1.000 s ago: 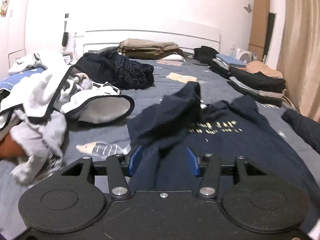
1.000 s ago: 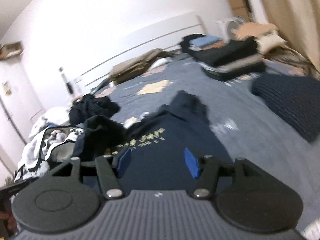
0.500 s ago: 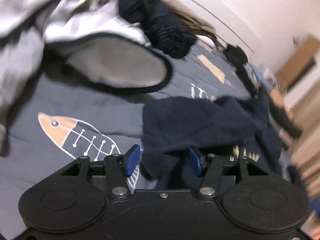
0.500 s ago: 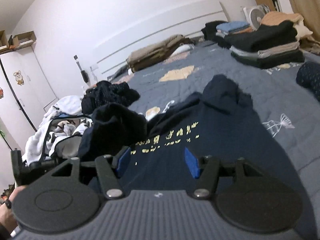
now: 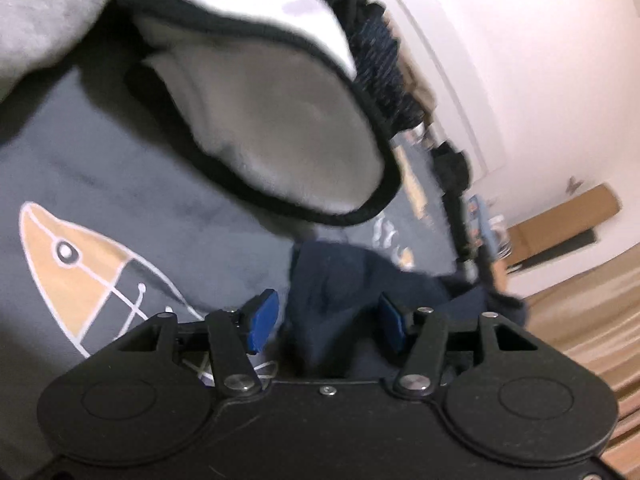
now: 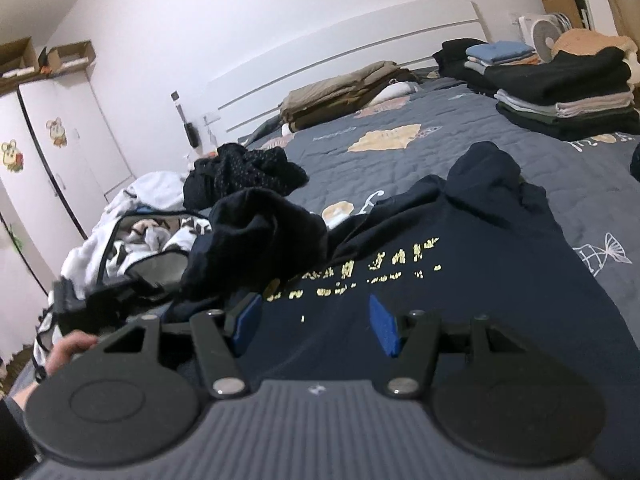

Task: Fold clothes

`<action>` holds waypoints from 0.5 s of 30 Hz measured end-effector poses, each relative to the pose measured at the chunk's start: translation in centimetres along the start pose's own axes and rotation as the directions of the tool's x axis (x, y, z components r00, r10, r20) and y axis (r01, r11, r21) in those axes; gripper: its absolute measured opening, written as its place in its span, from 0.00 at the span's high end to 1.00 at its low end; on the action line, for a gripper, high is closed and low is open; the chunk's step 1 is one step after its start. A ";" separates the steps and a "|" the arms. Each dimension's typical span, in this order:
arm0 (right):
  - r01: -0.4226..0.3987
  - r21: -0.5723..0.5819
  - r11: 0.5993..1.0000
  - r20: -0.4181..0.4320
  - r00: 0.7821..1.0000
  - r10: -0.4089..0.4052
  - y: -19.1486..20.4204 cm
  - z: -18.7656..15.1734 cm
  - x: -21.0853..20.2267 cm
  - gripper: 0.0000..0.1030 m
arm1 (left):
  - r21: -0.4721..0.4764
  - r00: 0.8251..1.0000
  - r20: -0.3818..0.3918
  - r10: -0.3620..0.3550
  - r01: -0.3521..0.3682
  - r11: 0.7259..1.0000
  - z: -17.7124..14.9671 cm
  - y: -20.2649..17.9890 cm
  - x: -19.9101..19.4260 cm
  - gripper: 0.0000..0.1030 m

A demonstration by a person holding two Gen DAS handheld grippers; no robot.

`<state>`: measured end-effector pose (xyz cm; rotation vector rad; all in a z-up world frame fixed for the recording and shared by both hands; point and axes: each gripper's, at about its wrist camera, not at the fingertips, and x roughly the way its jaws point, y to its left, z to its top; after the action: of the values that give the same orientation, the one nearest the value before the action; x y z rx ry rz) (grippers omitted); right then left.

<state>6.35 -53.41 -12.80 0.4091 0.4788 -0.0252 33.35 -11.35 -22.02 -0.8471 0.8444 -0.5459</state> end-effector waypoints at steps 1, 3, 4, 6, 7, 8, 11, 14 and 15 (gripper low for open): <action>0.002 -0.006 1.000 -0.001 1.000 -0.002 0.1 -0.1 0.0 0.43 | -0.001 1.000 0.011 -0.015 0.015 1.000 0.1 -0.1 -0.6 0.41; 0.003 -0.008 1.000 -0.004 1.000 -0.003 0.2 -0.1 0.1 0.43 | 0.015 1.000 0.022 0.002 -0.002 1.000 0.2 -0.3 -1.0 0.36; 0.002 -0.009 1.000 -0.005 1.000 -0.002 0.2 -0.2 0.1 0.43 | 0.025 1.000 0.027 0.014 -0.015 1.000 0.2 -0.5 -1.2 0.36; 0.002 -0.009 1.000 -0.007 1.000 -0.002 0.4 -0.2 0.2 0.43 | 0.054 0.998 0.021 0.061 -0.062 0.997 -0.3 -0.6 -0.5 0.36; 0.002 -0.009 1.000 -0.009 1.000 -0.002 0.5 -0.3 0.3 0.43 | 0.067 0.997 0.007 0.078 -0.078 0.995 -0.6 -0.6 0.0 0.38; 0.001 -0.008 1.000 -0.013 1.000 -0.001 0.5 -0.3 0.4 0.43 | 0.079 0.996 -0.012 0.092 -0.090 0.993 -1.0 -0.7 0.6 0.38; 0.001 -0.025 1.000 -0.016 1.000 -0.002 0.8 -0.6 0.6 0.43 | 0.144 0.992 -0.038 0.122 -0.115 0.983 -2.2 -1.5 2.2 0.40; 0.009 -0.039 0.999 -0.032 0.999 -0.010 0.9 -0.8 0.9 0.43 | 0.203 0.991 -0.044 0.126 -0.114 0.973 -2.9 -2.6 3.2 0.77; 0.010 -0.037 0.999 -0.034 0.999 -0.012 0.9 -0.9 0.9 0.43 | 0.214 0.991 -0.048 0.123 -0.110 0.971 -3.0 -3.0 3.5 0.85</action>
<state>6.90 -52.15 -13.56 0.3714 0.5150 -0.0201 32.58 -16.76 -22.21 -0.5852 0.8689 -0.5495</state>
